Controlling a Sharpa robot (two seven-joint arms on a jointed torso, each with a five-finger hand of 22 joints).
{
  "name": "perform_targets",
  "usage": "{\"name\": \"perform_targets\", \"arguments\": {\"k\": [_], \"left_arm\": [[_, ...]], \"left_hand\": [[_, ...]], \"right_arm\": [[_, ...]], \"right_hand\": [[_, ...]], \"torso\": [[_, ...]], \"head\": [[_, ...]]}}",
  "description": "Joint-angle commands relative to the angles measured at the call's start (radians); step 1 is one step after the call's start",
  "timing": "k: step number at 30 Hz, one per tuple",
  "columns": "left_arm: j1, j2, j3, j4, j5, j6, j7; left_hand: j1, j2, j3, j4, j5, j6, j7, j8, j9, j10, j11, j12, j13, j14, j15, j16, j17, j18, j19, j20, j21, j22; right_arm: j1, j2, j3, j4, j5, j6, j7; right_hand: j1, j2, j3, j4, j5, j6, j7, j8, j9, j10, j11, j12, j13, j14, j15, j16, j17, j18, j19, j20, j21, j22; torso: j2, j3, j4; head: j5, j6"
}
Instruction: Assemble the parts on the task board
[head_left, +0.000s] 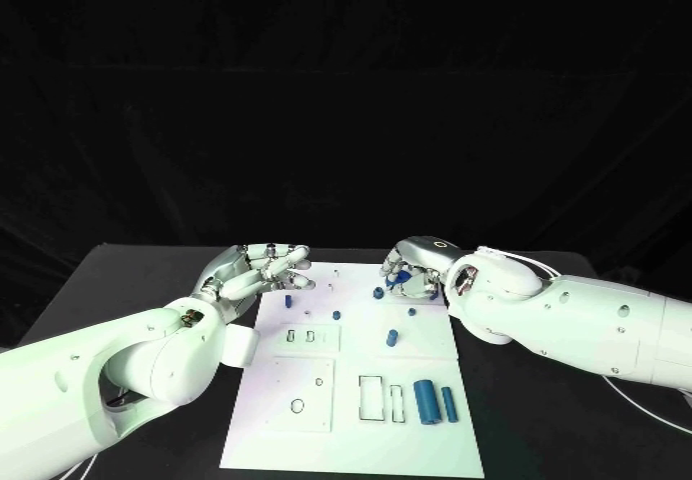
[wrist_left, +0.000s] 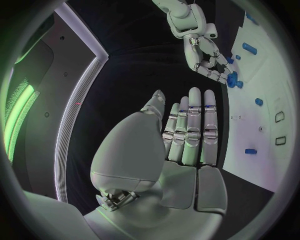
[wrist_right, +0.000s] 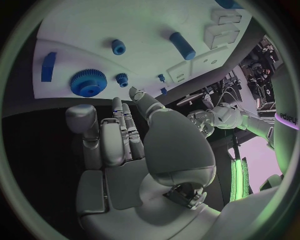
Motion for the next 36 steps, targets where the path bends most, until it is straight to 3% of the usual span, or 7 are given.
{"name": "perform_targets", "arguments": {"k": [1, 16, 19, 23, 36], "left_arm": [[0.003, -0.001, 0.002, 0.008, -0.009, 0.025, 0.002], [0.006, -0.004, 0.004, 0.011, -0.009, 0.027, -0.006], [0.007, -0.005, 0.004, 0.012, -0.009, 0.028, -0.008], [0.007, -0.005, 0.004, 0.015, -0.009, 0.029, -0.009], [0.008, -0.004, 0.008, 0.019, -0.009, 0.034, -0.012]], "left_hand": [[0.001, -0.001, -0.007, 0.0, -0.003, 0.004, 0.002, -0.002, -0.001, 0.005, 0.003, -0.006, -0.002, 0.002, 0.002, 0.002, 0.001, 0.012, 0.005, -0.001, 0.004, 0.0], [-0.004, 0.0, -0.012, 0.001, -0.003, -0.002, 0.007, -0.011, -0.005, -0.001, 0.007, -0.018, -0.003, -0.005, 0.005, 0.007, 0.009, 0.011, 0.005, -0.001, 0.003, -0.002], [-0.005, 0.0, -0.014, 0.001, -0.003, -0.005, 0.008, -0.014, -0.006, -0.005, 0.009, -0.022, -0.004, -0.009, 0.006, 0.008, 0.011, 0.011, 0.004, -0.001, 0.002, -0.002], [-0.005, 0.0, -0.016, 0.001, -0.003, -0.007, 0.01, -0.018, -0.007, -0.007, 0.011, -0.026, -0.004, -0.013, 0.008, 0.008, 0.013, 0.011, 0.003, 0.0, 0.001, -0.003], [-0.006, 0.002, -0.018, -0.001, -0.003, -0.012, 0.014, -0.024, -0.009, -0.013, 0.014, -0.034, -0.004, -0.019, 0.01, 0.011, 0.018, 0.011, 0.001, 0.001, -0.001, -0.005]], "right_arm": [[0.001, 0.006, 0.0, 0.002, -0.073, 0.044, -0.051], [0.001, 0.033, 0.0, -0.007, -0.1, 0.076, -0.081], [0.001, 0.037, 0.0, -0.009, -0.102, 0.08, -0.085], [0.001, 0.041, 0.0, -0.014, -0.103, 0.085, -0.087], [0.0, 0.058, -0.001, -0.038, -0.094, 0.093, -0.086]], "right_hand": [[0.006, -0.014, 0.003, 0.013, -0.001, 0.005, 0.003, -0.007, 0.002, -0.012, 0.002, 0.008, 0.002, 0.053, 0.008, 0.024, 0.027, -0.012, 0.013, 0.003, 0.025, 0.034], [0.012, -0.023, 0.015, 0.038, 0.004, 0.009, 0.003, -0.008, 0.004, -0.026, 0.003, 0.015, 0.005, 0.058, 0.01, 0.079, 0.09, -0.023, 0.034, 0.008, 0.087, 0.121], [0.013, -0.024, 0.016, 0.039, 0.004, 0.01, 0.003, -0.008, 0.004, -0.027, 0.004, 0.015, 0.005, 0.058, 0.01, 0.082, 0.093, -0.024, 0.036, 0.008, 0.091, 0.126], [0.015, -0.021, 0.021, 0.043, 0.005, 0.011, 0.003, -0.007, 0.004, -0.027, 0.004, 0.017, 0.005, 0.058, 0.011, 0.087, 0.098, -0.025, 0.037, 0.009, 0.098, 0.135], [0.019, -0.01, 0.04, 0.063, 0.003, 0.022, -0.001, -0.004, 0.007, -0.009, -0.002, 0.034, 0.011, 0.057, 0.008, 0.099, 0.108, -0.026, 0.04, 0.008, 0.116, 0.161]], "torso": [[0.01, 0.0011, 0.0042], [0.021, 0.0016, 0.0099], [0.023, 0.0018, 0.0086], [0.025, 0.0018, 0.0115], [0.03, 0.0017, 0.0128]], "head": [[-0.001, 0.0], [-0.009, 0.002], [-0.008, 0.004], [-0.01, 0.001], [-0.004, -0.003]]}}
